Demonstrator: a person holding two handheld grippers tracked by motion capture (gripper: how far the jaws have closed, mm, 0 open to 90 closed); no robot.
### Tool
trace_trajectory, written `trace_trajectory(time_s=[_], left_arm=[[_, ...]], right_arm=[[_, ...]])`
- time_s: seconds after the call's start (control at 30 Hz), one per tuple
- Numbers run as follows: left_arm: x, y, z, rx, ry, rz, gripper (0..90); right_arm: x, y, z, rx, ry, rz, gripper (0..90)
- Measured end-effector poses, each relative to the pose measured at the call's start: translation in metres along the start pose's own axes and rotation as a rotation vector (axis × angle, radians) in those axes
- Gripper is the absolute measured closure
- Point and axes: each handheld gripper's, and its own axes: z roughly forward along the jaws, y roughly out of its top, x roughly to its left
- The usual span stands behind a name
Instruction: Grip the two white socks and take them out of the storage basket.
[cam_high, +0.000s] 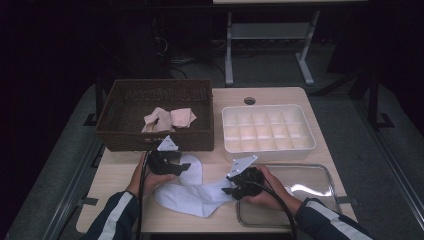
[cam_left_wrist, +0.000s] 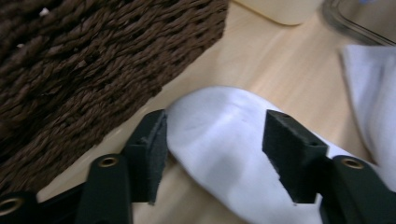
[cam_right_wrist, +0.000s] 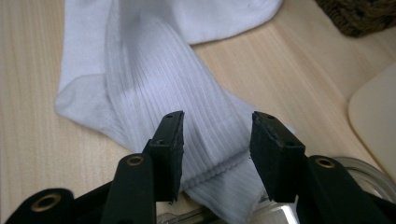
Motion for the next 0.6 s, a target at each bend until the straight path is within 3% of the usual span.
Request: trace_trajectory(time_s=[0.17, 0.23, 0.27, 0.3, 0.33, 0.4, 0.5, 0.6], left_arm=[[0.006, 0.0, 0.016, 0.046, -0.004, -0.033, 38.1], [0.007, -0.002, 0.021, 0.07, 0.006, -0.028, 42.6], [0.008, -0.004, 0.021, 0.062, 0.013, -0.025, 45.9], [0.01, -0.006, 0.019, 0.044, 0.003, -0.047, 63.5], [0.01, -0.006, 0.019, 0.044, 0.003, -0.047, 69.3], [0.013, -0.009, 0.017, 0.042, -0.023, -0.049, 83.9], [0.011, -0.007, 0.013, 0.041, -0.009, -0.024, 88.0], [0.013, -0.002, -0.003, -0.036, 0.009, -0.029, 88.3]], right_arm=[[0.002, 0.0, 0.005, 0.019, 0.002, -0.003, 55.1], [0.002, -0.001, 0.005, 0.021, 0.004, -0.009, 56.8], [0.001, -0.001, 0.005, 0.024, 0.004, -0.008, 58.7], [0.001, -0.001, 0.006, 0.027, 0.007, -0.006, 65.0], [0.001, -0.001, 0.006, 0.027, 0.007, -0.006, 65.0], [0.003, -0.001, 0.006, 0.031, 0.015, -0.034, 75.1], [0.004, -0.001, 0.006, 0.027, 0.031, -0.037, 80.1], [0.003, -0.001, 0.003, 0.021, 0.033, -0.051, 84.4]])
